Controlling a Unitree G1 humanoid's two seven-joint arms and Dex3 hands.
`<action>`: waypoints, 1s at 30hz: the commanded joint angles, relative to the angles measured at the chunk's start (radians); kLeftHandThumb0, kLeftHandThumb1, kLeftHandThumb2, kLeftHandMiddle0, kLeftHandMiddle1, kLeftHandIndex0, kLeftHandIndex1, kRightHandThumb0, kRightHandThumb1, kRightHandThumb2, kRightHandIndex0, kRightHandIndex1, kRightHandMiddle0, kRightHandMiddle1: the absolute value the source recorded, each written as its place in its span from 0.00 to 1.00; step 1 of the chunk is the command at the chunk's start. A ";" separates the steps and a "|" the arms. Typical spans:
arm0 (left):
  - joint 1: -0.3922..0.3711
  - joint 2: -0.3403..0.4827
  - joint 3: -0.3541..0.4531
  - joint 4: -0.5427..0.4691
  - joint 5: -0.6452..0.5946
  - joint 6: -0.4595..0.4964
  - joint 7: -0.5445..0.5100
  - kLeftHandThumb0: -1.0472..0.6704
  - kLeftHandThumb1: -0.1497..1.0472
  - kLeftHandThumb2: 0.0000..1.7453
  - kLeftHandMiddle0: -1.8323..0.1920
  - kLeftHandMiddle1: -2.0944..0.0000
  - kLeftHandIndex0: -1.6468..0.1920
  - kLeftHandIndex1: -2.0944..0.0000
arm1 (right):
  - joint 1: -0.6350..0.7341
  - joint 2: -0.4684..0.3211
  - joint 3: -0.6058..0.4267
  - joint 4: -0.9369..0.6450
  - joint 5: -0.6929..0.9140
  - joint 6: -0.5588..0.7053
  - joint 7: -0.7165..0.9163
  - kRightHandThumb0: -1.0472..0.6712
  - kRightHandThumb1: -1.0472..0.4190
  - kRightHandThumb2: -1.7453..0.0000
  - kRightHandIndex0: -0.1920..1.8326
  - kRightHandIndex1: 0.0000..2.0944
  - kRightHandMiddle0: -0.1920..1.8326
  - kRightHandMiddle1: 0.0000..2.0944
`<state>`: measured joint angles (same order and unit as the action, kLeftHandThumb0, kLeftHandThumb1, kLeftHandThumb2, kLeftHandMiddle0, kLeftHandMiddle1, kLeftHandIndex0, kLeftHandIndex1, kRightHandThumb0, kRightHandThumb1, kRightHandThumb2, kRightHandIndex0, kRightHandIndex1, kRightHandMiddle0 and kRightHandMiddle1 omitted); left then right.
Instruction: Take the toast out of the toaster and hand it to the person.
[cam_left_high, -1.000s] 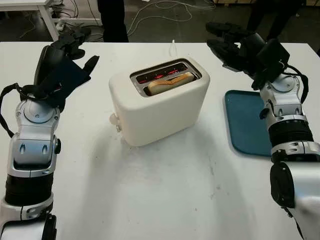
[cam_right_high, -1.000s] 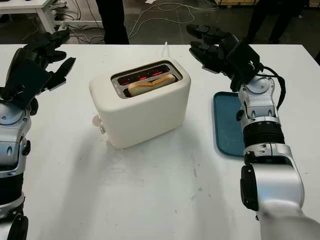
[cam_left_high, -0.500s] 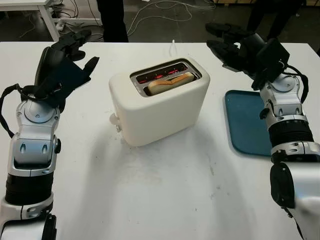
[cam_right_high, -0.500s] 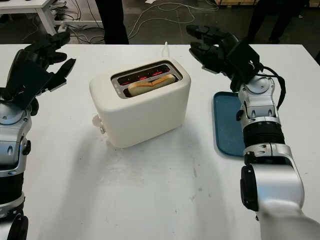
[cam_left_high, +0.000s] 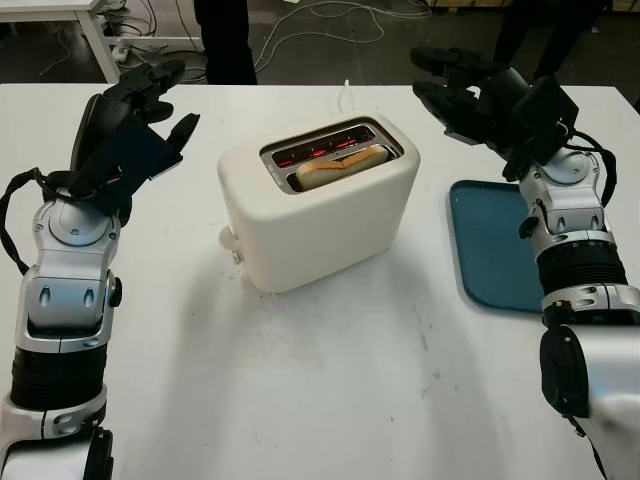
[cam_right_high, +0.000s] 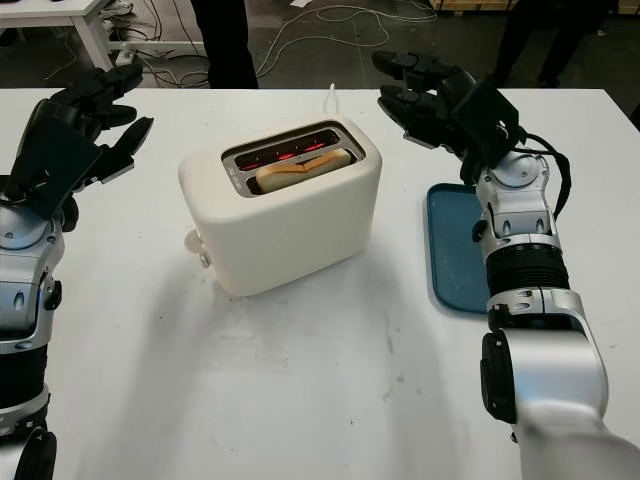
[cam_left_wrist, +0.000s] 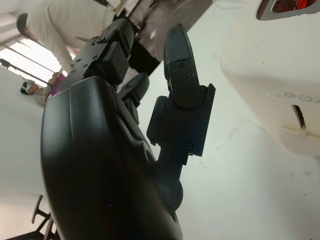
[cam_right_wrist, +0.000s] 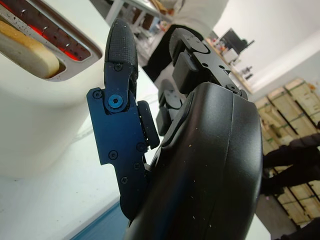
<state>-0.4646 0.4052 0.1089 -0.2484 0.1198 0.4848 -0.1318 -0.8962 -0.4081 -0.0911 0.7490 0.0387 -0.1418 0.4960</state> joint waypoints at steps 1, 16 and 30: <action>-0.012 0.000 0.009 -0.010 -0.006 0.012 -0.002 0.33 0.89 0.27 0.90 0.57 0.70 0.94 | 0.011 0.010 -0.001 -0.014 0.017 0.018 0.003 0.24 0.09 0.80 0.27 0.00 0.30 0.00; -0.005 0.008 0.008 -0.008 0.002 -0.001 -0.003 0.33 0.89 0.27 0.89 0.57 0.69 0.94 | 0.015 0.013 0.001 -0.027 0.014 0.029 -0.004 0.24 0.09 0.80 0.28 0.01 0.31 0.00; -0.003 0.008 0.007 -0.006 0.003 -0.006 -0.003 0.33 0.89 0.27 0.89 0.58 0.69 0.94 | 0.015 0.013 0.004 -0.029 0.011 0.028 -0.004 0.25 0.09 0.79 0.29 0.01 0.31 0.00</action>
<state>-0.4645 0.4046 0.1093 -0.2488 0.1220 0.4854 -0.1317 -0.8928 -0.3990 -0.0916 0.7376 0.0446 -0.1157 0.4955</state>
